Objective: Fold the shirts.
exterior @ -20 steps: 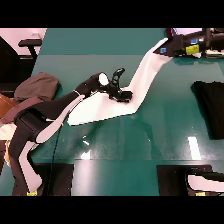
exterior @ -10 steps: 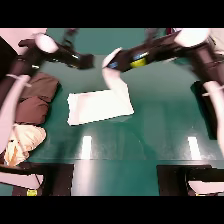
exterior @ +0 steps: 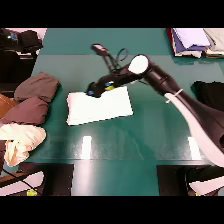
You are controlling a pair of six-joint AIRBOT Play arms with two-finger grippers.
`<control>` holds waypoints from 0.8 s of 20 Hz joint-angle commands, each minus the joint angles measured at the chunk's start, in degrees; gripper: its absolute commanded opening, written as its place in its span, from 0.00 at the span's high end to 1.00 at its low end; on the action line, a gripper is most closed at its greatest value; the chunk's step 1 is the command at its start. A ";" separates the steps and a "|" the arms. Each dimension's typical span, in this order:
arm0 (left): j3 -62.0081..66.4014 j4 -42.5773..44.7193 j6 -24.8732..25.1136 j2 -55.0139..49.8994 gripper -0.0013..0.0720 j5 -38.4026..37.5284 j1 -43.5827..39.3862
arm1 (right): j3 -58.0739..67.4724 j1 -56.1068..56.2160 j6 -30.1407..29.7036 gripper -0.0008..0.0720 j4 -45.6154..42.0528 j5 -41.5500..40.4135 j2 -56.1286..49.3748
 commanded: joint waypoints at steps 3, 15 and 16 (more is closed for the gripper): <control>-0.04 -0.15 0.00 0.94 0.95 -2.56 0.94 | -16.48 -15.87 5.64 0.26 -8.04 4.59 6.56; -0.15 -0.48 1.46 0.81 0.95 -2.36 0.76 | -17.33 -20.33 5.99 0.26 6.73 6.69 -9.60; -0.15 -0.50 1.46 0.81 0.95 -2.36 0.76 | -15.41 -18.84 5.99 0.26 7.98 6.97 -11.32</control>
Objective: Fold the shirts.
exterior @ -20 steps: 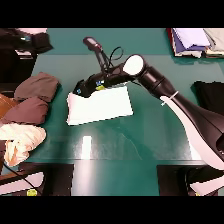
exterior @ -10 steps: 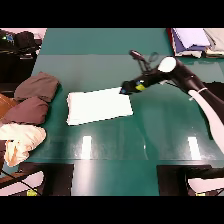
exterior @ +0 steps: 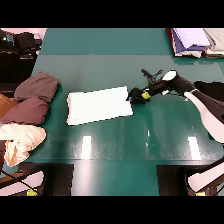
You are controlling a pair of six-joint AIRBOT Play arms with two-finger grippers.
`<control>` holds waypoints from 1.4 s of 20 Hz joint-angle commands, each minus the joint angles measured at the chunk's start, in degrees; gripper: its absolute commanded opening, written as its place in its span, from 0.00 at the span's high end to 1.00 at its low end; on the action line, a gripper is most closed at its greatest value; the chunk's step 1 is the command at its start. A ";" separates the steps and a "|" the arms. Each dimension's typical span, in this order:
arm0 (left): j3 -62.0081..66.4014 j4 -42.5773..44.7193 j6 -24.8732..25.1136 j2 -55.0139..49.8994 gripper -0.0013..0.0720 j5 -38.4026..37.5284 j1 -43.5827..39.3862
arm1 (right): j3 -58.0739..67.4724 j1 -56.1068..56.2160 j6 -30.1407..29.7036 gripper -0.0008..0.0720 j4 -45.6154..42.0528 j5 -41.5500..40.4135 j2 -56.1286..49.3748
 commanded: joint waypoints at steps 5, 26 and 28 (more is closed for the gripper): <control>-0.02 -0.24 0.37 0.02 0.95 -0.20 0.00 | 12.28 8.13 -0.13 0.95 3.23 -0.74 -9.25; 0.00 -0.07 0.35 0.02 0.95 4.59 -21.29 | 16.09 -54.21 11.54 0.97 -23.02 2.05 19.28; 0.00 -0.85 0.26 0.02 0.95 5.44 -21.27 | 16.09 -56.63 11.52 0.97 -23.02 1.27 19.26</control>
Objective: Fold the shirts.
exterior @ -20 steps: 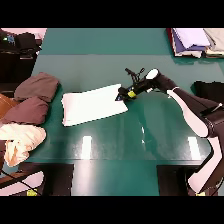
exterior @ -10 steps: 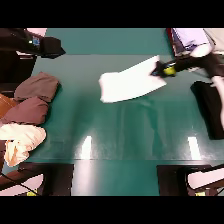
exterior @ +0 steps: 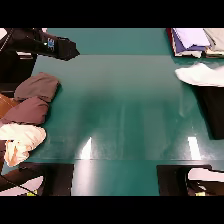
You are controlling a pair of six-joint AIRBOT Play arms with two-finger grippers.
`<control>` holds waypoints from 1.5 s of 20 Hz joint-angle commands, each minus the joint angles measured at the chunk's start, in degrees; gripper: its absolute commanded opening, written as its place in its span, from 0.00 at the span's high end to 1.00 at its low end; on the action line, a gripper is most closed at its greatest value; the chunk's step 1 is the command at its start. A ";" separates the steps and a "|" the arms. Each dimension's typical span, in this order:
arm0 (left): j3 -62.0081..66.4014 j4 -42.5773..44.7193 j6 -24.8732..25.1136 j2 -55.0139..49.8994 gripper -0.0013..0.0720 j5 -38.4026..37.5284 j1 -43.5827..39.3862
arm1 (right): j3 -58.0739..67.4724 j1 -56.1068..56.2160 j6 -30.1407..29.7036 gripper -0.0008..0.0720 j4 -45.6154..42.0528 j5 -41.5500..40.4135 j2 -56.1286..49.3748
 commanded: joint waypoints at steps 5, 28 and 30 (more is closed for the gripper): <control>0.00 -0.66 -0.31 0.02 0.95 2.03 -0.72 | 4.00 -5.53 0.42 0.97 -0.33 -3.32 0.68; 0.00 -0.63 0.02 0.02 0.95 1.49 -0.72 | -20.13 -20.09 -1.55 0.03 -12.68 13.64 15.58; 0.00 -0.63 0.02 0.02 0.95 1.49 -0.72 | -19.37 -19.93 -1.55 0.03 -10.51 13.22 17.07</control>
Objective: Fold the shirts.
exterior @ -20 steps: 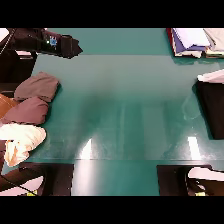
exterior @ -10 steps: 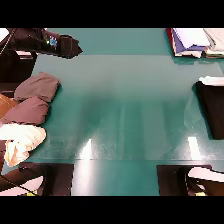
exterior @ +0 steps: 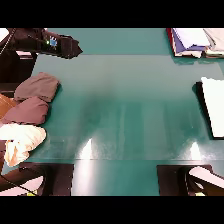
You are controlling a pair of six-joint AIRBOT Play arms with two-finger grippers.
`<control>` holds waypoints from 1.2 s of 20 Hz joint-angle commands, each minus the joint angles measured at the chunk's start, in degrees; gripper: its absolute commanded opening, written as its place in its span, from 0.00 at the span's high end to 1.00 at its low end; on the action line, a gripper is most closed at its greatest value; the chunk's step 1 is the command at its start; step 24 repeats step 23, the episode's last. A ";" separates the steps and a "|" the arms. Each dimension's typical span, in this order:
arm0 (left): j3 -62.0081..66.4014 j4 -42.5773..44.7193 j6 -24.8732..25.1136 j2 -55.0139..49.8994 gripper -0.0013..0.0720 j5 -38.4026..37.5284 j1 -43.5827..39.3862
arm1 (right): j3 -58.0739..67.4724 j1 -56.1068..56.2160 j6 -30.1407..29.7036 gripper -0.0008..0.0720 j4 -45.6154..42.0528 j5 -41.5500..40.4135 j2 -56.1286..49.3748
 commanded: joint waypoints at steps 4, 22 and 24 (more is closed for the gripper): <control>0.00 0.02 -0.02 0.02 0.95 0.37 -0.02 | 1.95 8.11 -0.28 0.03 8.48 -2.51 6.23; 0.00 -0.39 -0.46 0.02 0.95 5.55 -0.02 | 6.08 62.07 -0.33 0.97 7.82 -11.08 11.69; 0.00 -0.39 -0.46 0.02 0.95 5.55 -0.02 | 6.08 62.03 -0.33 0.97 7.82 -10.93 11.69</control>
